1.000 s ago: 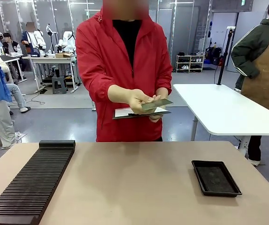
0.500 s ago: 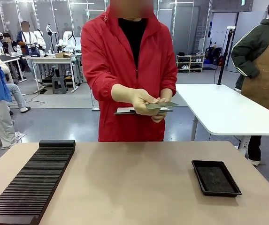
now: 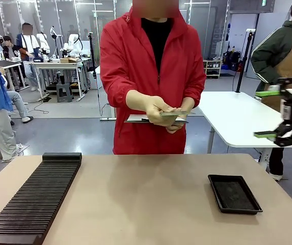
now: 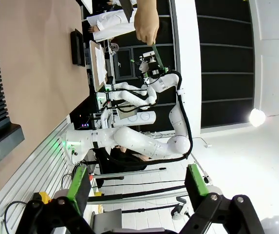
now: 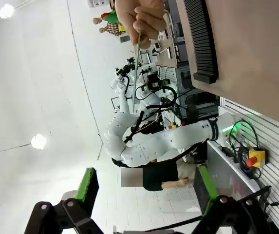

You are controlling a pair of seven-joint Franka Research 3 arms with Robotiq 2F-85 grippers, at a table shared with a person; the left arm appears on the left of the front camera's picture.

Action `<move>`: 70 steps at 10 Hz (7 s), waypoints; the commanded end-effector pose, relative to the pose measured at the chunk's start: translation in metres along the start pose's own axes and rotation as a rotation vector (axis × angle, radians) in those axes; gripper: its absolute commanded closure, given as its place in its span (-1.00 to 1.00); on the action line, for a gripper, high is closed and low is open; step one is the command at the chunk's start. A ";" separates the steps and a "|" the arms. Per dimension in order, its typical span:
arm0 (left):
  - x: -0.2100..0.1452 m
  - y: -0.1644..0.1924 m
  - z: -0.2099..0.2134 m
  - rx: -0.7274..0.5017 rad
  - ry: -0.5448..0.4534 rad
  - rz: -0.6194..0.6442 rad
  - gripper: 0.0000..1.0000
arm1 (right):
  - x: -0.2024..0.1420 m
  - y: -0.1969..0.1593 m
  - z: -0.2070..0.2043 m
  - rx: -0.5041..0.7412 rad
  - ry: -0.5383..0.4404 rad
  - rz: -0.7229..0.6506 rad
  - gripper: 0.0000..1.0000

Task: Inspect the PCB.
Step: Pick up the Blank PCB that the human is holding, then place the Blank PCB in the ESD tray.

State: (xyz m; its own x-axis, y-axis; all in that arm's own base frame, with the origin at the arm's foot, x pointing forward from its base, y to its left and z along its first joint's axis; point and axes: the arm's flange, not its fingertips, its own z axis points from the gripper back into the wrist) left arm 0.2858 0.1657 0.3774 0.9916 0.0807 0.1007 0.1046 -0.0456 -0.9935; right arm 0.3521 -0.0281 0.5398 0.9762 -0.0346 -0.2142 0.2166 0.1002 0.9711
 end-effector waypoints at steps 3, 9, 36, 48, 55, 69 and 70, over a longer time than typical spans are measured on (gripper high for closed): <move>0.001 -0.004 0.000 0.023 -0.007 0.018 -0.99 | 0.015 0.005 -0.062 0.041 0.001 -0.031 -1.00; 0.001 -0.004 0.000 0.023 -0.007 0.018 -0.99 | 0.035 -0.003 -0.132 0.014 -0.042 0.190 -1.00; 0.001 -0.004 0.000 0.023 -0.007 0.018 -0.99 | 0.045 -0.012 -0.149 0.096 0.036 0.142 1.00; 0.001 -0.004 0.000 0.023 -0.007 0.018 -0.99 | 0.045 -0.012 -0.149 0.096 0.036 0.142 1.00; 0.001 -0.004 0.000 0.023 -0.007 0.018 -0.99 | 0.045 -0.012 -0.149 0.096 0.036 0.142 1.00; 0.001 -0.004 0.000 0.023 -0.007 0.018 -0.99 | 0.046 -0.127 -0.016 -0.593 -0.220 0.274 0.95; 0.001 -0.004 0.000 0.023 -0.007 0.018 -0.99 | 0.053 -0.136 -0.018 -0.626 -0.237 0.280 0.95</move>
State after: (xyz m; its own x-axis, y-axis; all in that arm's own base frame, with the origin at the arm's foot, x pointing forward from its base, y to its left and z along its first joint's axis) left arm 0.2857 0.1658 0.3774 0.9916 0.0814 0.1005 0.1044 -0.0450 -0.9935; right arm 0.3705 -0.0338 0.4023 0.9840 -0.1430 0.1066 0.0118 0.6483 0.7613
